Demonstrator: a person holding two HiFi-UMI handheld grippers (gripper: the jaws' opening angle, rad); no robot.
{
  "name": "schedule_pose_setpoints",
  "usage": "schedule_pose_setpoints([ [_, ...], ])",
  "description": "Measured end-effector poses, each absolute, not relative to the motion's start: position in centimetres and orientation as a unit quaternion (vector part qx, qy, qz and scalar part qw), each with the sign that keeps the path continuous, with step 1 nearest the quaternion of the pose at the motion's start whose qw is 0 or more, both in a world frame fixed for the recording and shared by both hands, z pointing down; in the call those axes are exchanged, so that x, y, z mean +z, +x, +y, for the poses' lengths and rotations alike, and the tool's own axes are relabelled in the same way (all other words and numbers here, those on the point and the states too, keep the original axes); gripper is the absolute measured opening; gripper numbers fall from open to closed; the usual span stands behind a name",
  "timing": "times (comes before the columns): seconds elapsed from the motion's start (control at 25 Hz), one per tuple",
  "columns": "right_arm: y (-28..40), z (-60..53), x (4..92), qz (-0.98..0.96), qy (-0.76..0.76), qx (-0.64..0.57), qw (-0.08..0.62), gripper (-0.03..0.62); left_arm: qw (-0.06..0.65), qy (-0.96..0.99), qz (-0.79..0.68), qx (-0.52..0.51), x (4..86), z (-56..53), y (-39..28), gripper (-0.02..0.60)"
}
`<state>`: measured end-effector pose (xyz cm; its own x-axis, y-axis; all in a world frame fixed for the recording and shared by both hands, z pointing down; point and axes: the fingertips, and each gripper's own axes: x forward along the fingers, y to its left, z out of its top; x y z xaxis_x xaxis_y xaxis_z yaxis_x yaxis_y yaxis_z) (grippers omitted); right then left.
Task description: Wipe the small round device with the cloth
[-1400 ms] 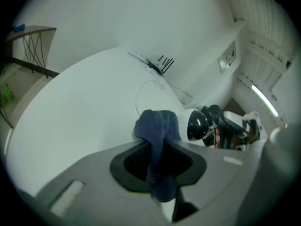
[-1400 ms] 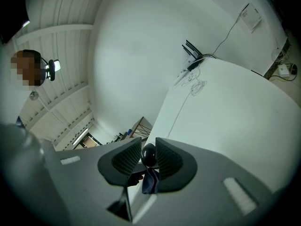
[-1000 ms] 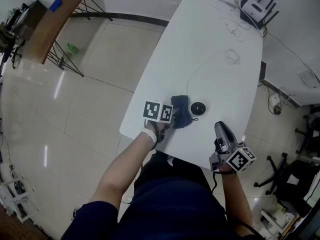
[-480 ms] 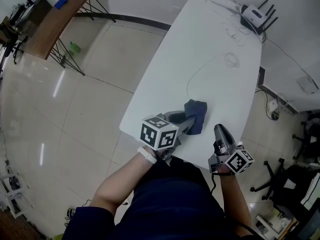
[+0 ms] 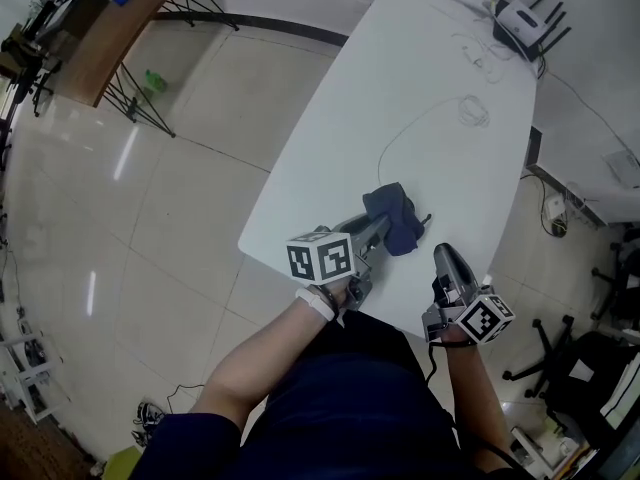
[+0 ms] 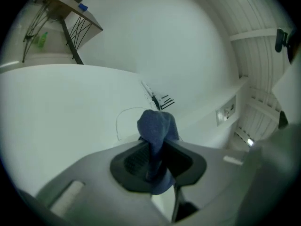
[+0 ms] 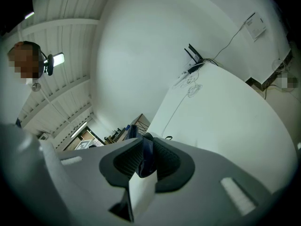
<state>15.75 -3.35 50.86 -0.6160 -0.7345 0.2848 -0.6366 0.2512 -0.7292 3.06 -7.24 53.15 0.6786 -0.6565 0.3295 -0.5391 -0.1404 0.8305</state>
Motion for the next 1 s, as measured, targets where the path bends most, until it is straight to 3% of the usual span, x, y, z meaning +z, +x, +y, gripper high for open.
schedule_pose_setpoints([
  [1.0,15.3,-7.3,53.5,0.767,-0.446,-0.458,0.049,0.066,0.599,0.689,-0.409,0.016,60.4,-6.2,1.0,0.074],
])
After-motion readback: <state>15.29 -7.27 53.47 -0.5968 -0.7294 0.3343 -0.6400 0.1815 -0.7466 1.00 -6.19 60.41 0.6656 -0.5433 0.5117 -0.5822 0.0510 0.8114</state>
